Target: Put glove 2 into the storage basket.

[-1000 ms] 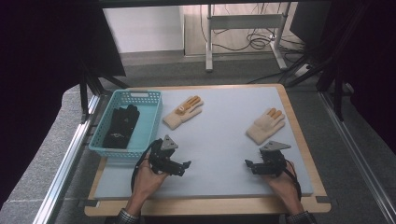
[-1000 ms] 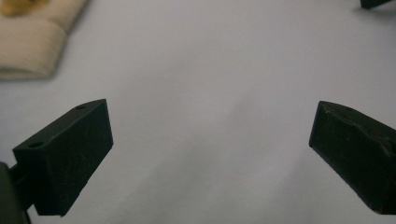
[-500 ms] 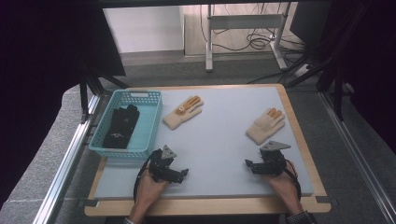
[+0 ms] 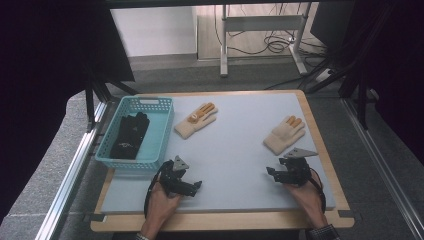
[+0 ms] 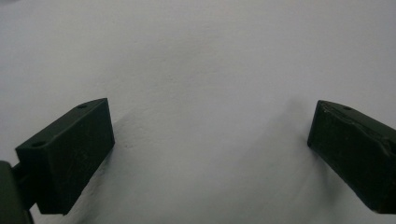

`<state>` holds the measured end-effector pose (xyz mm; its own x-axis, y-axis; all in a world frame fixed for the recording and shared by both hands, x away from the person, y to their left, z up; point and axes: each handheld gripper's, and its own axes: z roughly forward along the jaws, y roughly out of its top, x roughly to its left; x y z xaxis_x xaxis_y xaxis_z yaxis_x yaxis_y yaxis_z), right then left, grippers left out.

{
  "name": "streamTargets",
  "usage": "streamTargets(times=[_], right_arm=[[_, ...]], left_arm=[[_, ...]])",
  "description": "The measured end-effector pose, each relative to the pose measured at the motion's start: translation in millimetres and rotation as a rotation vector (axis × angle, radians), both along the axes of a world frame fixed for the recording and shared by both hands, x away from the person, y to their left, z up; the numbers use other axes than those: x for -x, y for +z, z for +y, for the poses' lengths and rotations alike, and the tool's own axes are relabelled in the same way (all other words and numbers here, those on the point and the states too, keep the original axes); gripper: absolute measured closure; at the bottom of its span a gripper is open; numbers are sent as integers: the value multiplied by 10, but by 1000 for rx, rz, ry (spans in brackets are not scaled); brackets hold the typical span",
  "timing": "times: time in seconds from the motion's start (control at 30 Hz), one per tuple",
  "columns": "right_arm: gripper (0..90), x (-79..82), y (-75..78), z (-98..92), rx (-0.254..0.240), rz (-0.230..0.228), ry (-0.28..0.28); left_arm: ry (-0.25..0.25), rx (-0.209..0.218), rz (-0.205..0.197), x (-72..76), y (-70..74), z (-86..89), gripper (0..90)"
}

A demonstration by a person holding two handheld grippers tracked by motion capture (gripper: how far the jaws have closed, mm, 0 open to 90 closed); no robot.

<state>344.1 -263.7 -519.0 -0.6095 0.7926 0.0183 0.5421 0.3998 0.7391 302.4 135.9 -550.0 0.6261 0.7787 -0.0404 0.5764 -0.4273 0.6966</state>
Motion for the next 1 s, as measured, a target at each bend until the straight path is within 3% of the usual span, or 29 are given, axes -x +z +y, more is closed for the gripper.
streamTargets(times=[0.17,0.23,0.4,0.7,0.87,1.0], right_arm=[[495,-170,181,-123,-2,-15,-29],[509,-202,201,-137,-5,-19,-36],[532,-483,305,-226,4,-29,-89],[334,-995,382,-267,19,-82,-184],[226,-1245,236,-220,32,-53,-210],[178,-1397,75,-170,75,-23,-223]], left_arm=[[0,0,0,0,0,0,7],[0,0,0,0,0,0,7],[1,1,0,0,0,0,7],[1,1,-1,0,-1,0,7],[1,1,-1,0,-1,0,8],[1,1,0,0,0,0,8]])
